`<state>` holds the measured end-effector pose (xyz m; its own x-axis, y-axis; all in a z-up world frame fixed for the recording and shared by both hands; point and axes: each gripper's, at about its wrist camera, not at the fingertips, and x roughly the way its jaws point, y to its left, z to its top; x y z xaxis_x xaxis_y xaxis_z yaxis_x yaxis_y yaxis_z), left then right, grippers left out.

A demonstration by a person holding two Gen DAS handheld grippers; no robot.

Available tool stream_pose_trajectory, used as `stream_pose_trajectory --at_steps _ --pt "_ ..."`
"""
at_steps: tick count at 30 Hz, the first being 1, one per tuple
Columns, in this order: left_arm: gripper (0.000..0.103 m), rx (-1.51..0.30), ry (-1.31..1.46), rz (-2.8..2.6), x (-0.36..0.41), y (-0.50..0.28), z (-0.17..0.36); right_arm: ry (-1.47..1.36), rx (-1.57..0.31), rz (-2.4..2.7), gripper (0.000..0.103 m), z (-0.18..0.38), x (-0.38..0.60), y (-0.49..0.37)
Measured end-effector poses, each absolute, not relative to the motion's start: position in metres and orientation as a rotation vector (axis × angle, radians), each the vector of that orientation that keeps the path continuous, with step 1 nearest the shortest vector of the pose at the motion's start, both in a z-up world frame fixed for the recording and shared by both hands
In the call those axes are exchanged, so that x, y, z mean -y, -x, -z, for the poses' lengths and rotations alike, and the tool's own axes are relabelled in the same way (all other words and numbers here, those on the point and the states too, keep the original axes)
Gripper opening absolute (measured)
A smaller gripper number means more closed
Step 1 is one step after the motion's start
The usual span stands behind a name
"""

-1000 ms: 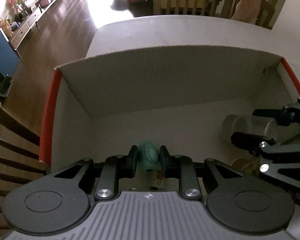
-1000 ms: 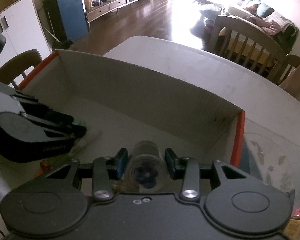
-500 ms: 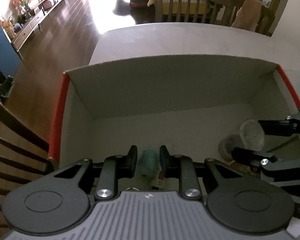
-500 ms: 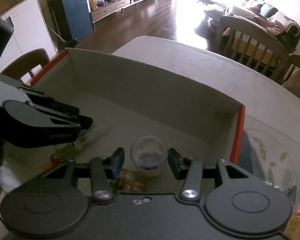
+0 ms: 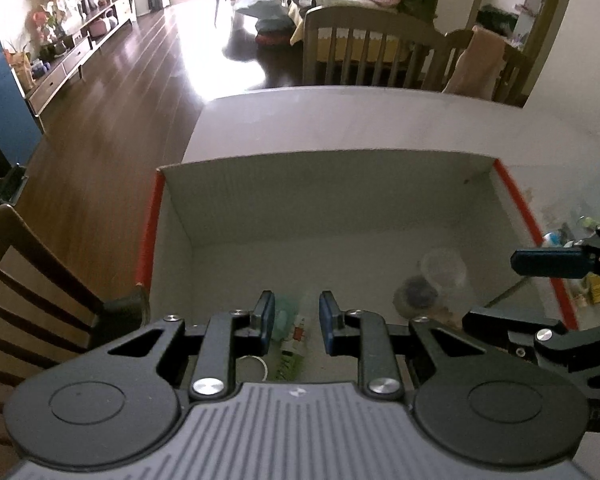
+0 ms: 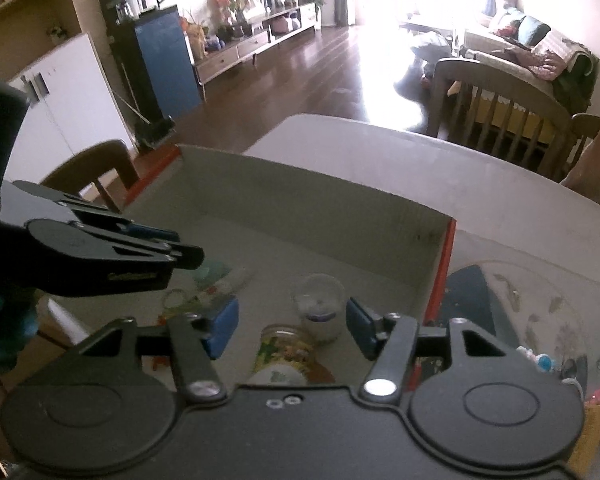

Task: Organize rigid objects
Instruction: 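Release the ball with the left tool while the right tool releases the vial into the box, then move both tools back to the items on the table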

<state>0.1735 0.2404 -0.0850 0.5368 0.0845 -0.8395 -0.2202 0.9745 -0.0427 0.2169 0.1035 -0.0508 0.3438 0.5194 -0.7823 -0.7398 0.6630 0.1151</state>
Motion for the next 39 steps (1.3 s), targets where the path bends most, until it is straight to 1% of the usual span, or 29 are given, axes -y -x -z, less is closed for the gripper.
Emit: stream_pose_trajectory --at_steps 3,5,15,18,29,31,39 --pt "0.023 -0.966 0.155 -0.179 -0.235 -0.165 0.073 0.263 -0.881 -0.846 0.061 0.041 -0.094 -0.212" --pt "0.023 -0.951 0.153 -0.177 -0.232 -0.16 0.065 0.254 -0.865 -0.856 0.064 0.033 -0.088 -0.208" --pt "0.023 -0.873 0.142 -0.157 -0.21 -0.137 0.033 0.201 -0.815 -0.874 0.065 0.009 -0.063 -0.185" --pt "0.023 -0.857 0.14 -0.146 -0.201 -0.131 0.026 0.183 -0.801 -0.879 0.073 0.003 -0.052 -0.177" --pt "0.023 -0.791 0.14 -0.109 -0.16 -0.111 0.004 0.111 -0.746 -0.883 0.077 -0.012 -0.005 -0.16" --pt "0.023 -0.784 0.136 -0.101 -0.151 -0.11 0.002 0.095 -0.74 -0.884 0.081 -0.015 0.004 -0.158" --pt "0.024 -0.742 0.159 -0.074 -0.116 -0.104 -0.004 0.05 -0.7 -0.853 0.083 -0.013 0.047 -0.147"
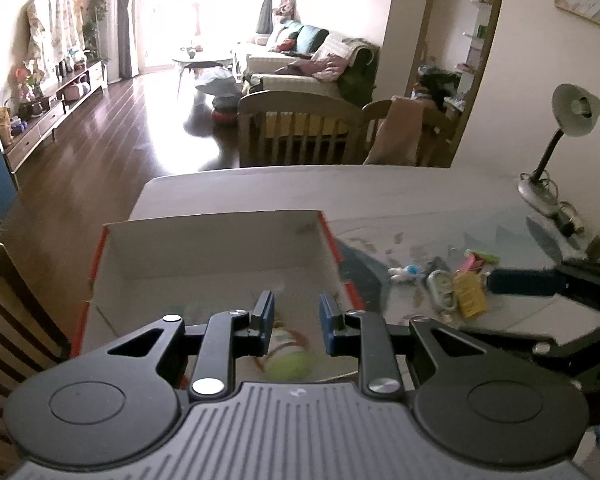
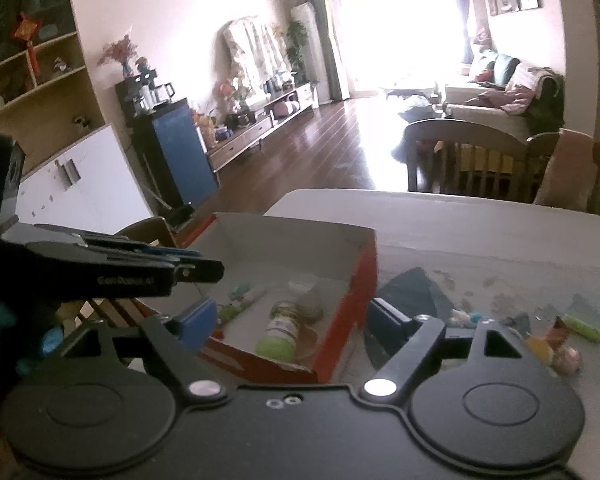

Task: Organize rigid objects
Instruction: 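Move both tools back to the items on the table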

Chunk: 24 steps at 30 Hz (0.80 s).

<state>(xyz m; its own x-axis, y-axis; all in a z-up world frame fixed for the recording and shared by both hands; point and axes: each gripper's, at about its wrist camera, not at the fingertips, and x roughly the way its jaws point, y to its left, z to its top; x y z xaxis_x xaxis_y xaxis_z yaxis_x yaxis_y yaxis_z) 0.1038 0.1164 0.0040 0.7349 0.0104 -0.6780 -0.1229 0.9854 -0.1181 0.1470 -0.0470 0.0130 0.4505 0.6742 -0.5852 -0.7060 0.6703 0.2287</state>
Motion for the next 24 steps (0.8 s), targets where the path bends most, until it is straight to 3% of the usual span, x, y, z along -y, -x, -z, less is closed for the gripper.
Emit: stream_pose_trajectory --at_steps 4,6,11,15,24 --pt "0.04 -0.737 0.168 -0.065 -0.096 -0.105 0.001 0.031 -0.702 -0.823 0.083 -0.006 0.075 -0.144" --pt "0.054 -0.732 0.169 -0.064 -0.085 -0.106 0.004 0.026 -0.705 -0.804 0.083 -0.003 0.088 -0.145" --pt "0.055 -0.728 0.176 -0.052 -0.06 -0.112 0.009 -0.004 -0.72 -0.746 0.083 0.003 0.125 -0.154" --pt "0.069 -0.719 0.184 -0.044 -0.036 -0.121 0.014 -0.013 -0.725 -0.701 0.083 0.008 0.152 -0.163" --pt "0.081 -0.731 0.183 -0.018 0.01 -0.15 0.03 -0.009 -0.747 -0.653 0.083 0.021 0.201 -0.183"
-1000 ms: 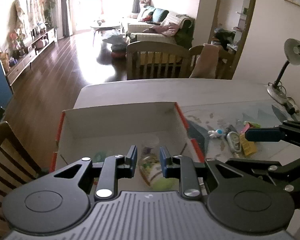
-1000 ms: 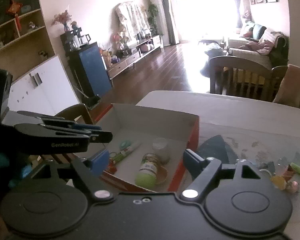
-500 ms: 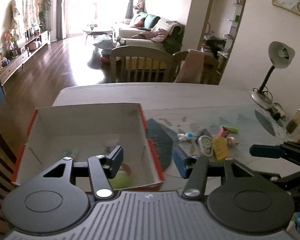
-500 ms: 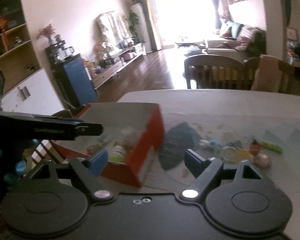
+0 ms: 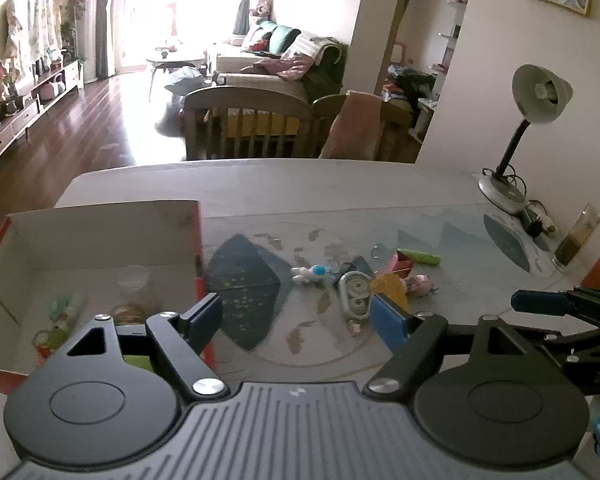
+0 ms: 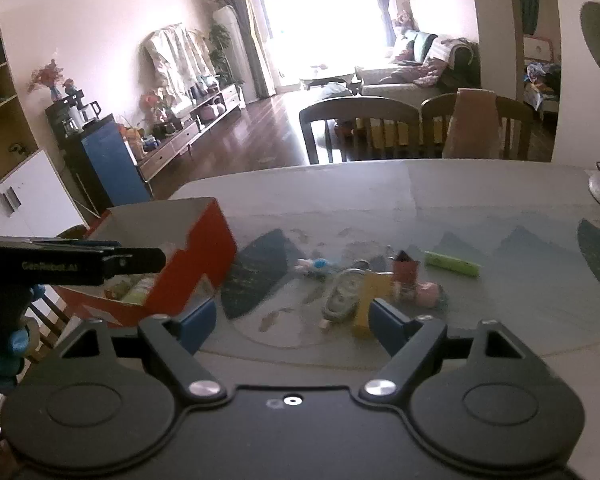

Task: Organize rigid objects
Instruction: 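Move both tools back to the items on the table, then grasp the yellow package with the right tool while the left tool reaches the rabbit keychain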

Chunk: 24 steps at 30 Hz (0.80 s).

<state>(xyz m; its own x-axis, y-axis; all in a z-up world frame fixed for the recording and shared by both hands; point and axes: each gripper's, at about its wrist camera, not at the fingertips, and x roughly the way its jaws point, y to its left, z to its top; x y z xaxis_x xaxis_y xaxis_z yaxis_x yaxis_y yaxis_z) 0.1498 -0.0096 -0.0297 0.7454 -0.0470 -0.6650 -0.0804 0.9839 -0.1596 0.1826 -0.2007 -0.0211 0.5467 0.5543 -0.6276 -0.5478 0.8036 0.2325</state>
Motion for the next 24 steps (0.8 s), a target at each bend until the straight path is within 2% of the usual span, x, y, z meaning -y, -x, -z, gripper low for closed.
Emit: stream_pose_trajectory --at_steps 4,6,11,24 --pt "0.084 -0.73 0.197 -0.021 0.021 -0.164 0.038 -0.001 -0.761 -0.652 0.083 0.028 0.215 -0.192" --pt "0.091 -0.729 0.199 -0.033 0.025 -0.174 0.043 0.003 -0.769 -0.649 0.083 0.032 0.22 -0.198" --pt "0.101 -0.732 0.193 -0.068 0.035 -0.201 0.058 0.031 -0.779 -0.641 0.083 0.04 0.228 -0.214" --pt "0.101 -0.813 0.156 -0.097 0.044 -0.281 0.12 0.089 -0.846 -0.632 0.08 0.084 0.213 -0.261"
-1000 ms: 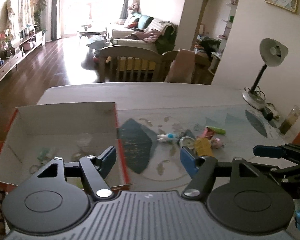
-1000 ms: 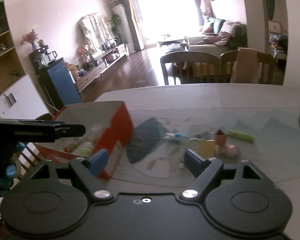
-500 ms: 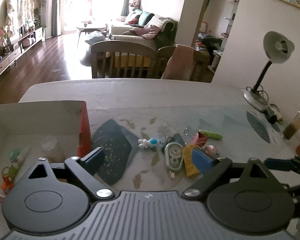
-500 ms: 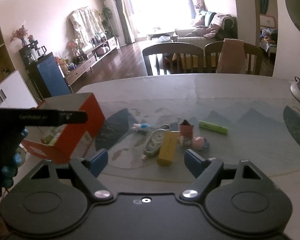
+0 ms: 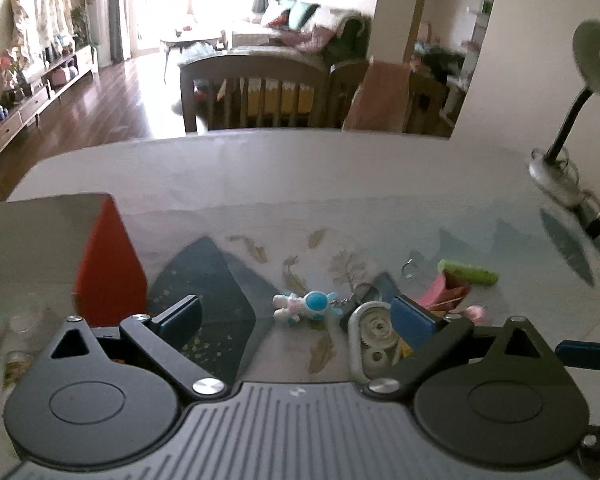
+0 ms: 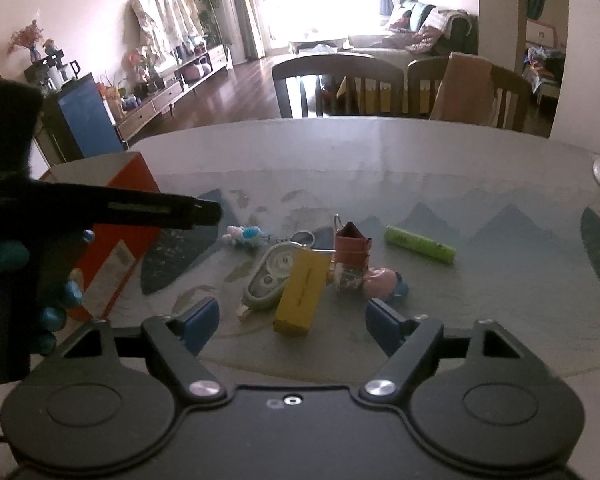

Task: Organize rigid objects
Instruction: 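Grasp the yellow package with the right tool while the left tool reaches the rabbit keychain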

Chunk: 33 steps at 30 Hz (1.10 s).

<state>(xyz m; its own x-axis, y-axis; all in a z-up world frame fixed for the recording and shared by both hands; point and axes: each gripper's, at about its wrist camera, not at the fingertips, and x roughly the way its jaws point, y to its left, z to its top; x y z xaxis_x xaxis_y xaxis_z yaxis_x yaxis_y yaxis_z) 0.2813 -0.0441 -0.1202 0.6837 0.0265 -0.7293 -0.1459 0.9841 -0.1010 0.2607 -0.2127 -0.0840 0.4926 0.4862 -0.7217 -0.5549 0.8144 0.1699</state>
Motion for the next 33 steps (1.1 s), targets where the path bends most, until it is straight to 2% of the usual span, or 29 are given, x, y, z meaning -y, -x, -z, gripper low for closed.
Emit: stream_pose_trajectory --at_steps 18,29,31,33 --pt "0.101 -0.904 0.166 -0.126 0.034 -0.337 0.186 0.132 -0.944 -0.642 0.07 0.127 0.183 -0.291" --pt "0.1 -0.895 0.138 -0.112 0.038 -0.341 0.197 0.131 -0.961 -0.623 0.054 0.14 0.169 -0.304" --pt "0.097 -0.889 0.133 -0.109 0.04 -0.34 0.197 0.127 -0.966 -0.615 0.052 0.142 0.168 -0.307" --pt "0.09 -0.884 0.124 -0.101 0.042 -0.339 0.197 0.121 -0.97 -0.606 0.051 0.144 0.167 -0.31"
